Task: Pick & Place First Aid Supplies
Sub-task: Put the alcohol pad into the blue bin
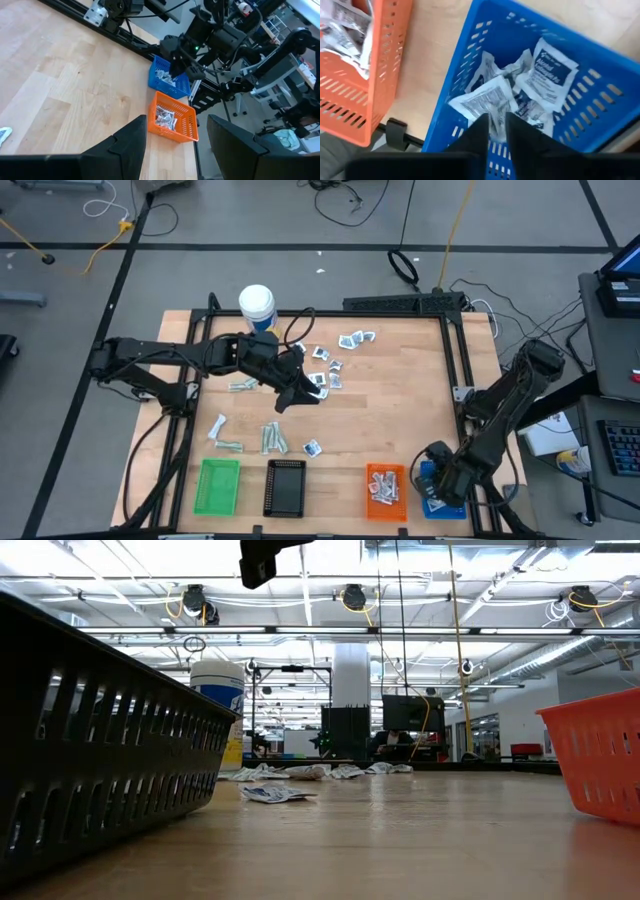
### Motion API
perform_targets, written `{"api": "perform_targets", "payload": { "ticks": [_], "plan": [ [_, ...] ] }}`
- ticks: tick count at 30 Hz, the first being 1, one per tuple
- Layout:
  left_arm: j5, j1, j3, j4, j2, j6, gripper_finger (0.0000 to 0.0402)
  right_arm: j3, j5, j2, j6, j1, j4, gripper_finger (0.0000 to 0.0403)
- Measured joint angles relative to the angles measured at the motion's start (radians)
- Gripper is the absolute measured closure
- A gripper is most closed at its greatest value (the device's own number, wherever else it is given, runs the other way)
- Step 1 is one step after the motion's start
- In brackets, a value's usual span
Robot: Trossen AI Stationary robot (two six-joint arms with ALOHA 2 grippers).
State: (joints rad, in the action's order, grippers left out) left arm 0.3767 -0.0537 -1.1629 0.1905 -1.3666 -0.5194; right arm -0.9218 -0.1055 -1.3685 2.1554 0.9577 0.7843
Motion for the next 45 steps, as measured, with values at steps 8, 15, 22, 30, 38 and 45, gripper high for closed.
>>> {"api": "perform_targets", "payload": {
  "ticks": [8, 15, 22, 30, 38, 45],
  "plan": [
    [0.0, 0.002, 0.0, 0.0, 0.0, -0.003, 0.0188, 0.0, 0.003, 0.111, -0.063, -0.007, 0.037, 0.0207],
    [-0.001, 0.012, 0.0, 0.0, 0.0, 0.003, 0.0188, 0.0, 0.297, 0.257, -0.292, -0.081, 0.034, 0.0163],
    [-0.001, 0.017, 0.0, 0.0, 0.0, -0.011, 0.0188, 0.0, 0.709, 0.377, -0.783, -0.275, -0.072, 0.0165],
    [-0.008, 0.017, 0.0, 0.001, 0.0, -0.017, 0.0188, 0.0, 0.732, 0.405, -1.492, -0.566, -0.463, 0.0171],
    [-0.088, 0.046, 0.0, 0.103, 0.0, 0.046, 0.0188, 0.0, 0.597, 0.405, -1.851, -0.738, -0.803, 0.0171],
    [-0.307, 0.117, 0.001, 0.257, 0.0, 0.031, 0.0188, 0.0, 0.44, 0.405, -1.881, -0.816, -0.82, 0.0171]
  ]
}}
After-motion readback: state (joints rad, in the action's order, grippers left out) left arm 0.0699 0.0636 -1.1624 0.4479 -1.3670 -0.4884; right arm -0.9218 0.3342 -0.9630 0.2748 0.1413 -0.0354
